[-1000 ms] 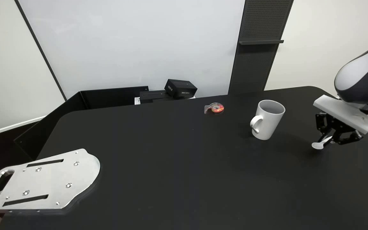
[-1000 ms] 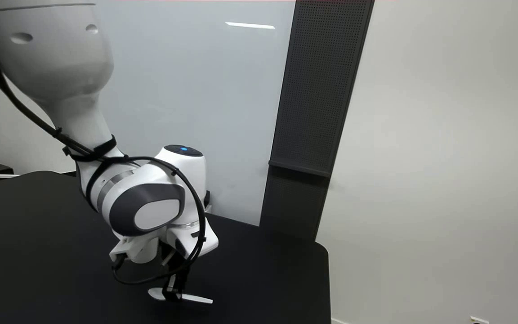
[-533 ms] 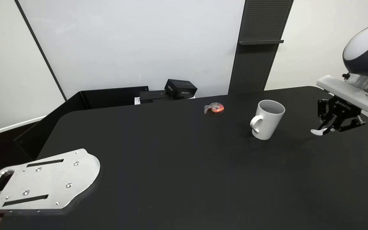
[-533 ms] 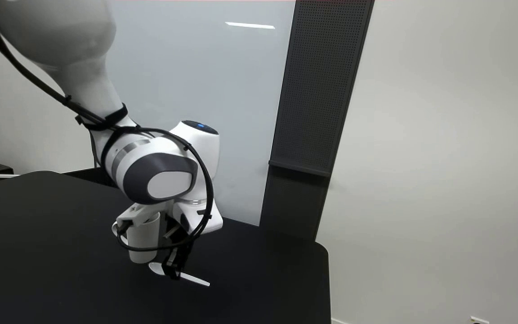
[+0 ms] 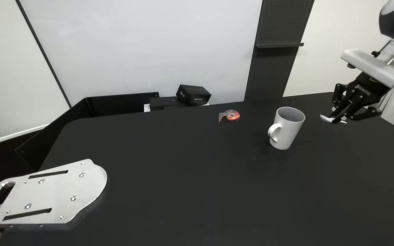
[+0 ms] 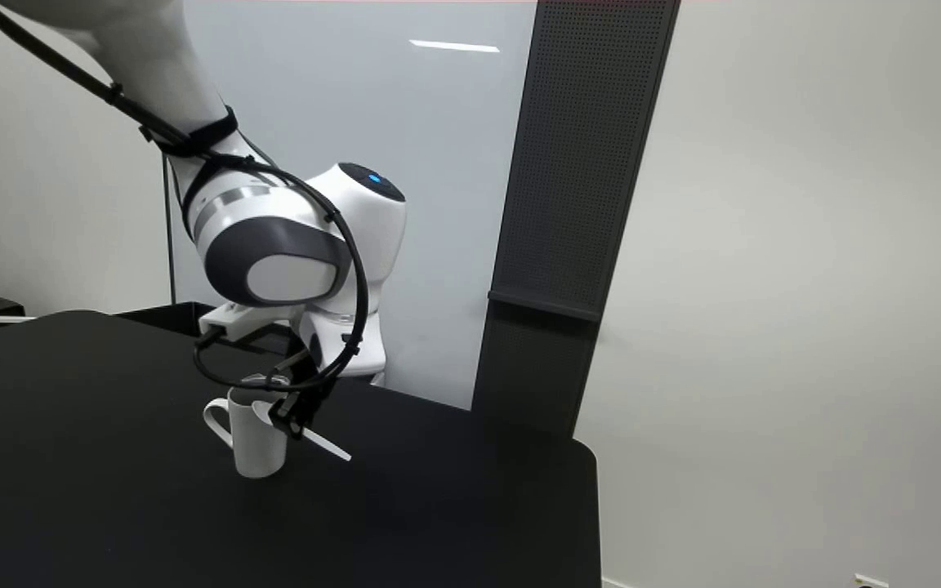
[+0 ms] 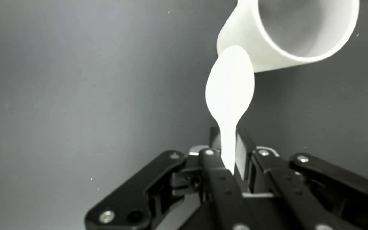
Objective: Pick up the white spoon and put it inside the light grey cup
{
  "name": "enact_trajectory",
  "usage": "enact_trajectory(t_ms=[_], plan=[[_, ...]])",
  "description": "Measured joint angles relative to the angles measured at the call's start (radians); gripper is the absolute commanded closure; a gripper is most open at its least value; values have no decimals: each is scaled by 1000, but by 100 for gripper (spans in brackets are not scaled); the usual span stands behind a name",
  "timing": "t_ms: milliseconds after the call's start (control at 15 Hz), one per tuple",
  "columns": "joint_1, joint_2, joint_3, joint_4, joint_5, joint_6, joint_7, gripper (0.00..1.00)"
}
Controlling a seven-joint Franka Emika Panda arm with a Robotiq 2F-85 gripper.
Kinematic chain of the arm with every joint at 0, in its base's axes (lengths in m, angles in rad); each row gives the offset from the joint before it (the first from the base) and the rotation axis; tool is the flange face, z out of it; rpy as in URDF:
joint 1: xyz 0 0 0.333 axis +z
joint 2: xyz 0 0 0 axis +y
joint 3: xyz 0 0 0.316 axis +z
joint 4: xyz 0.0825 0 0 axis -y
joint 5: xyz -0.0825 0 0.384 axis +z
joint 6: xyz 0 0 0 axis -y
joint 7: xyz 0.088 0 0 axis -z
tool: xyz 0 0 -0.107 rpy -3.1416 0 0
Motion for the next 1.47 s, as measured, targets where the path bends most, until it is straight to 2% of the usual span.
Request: enact_trajectory(t_ms=[467,1000,1467], plan=[[-4,-69,40,0,225,-66,-121,96],[4,-106,44,0,379,-185,-242,96],[14,-103,44,0,472,-271,-331,96]])
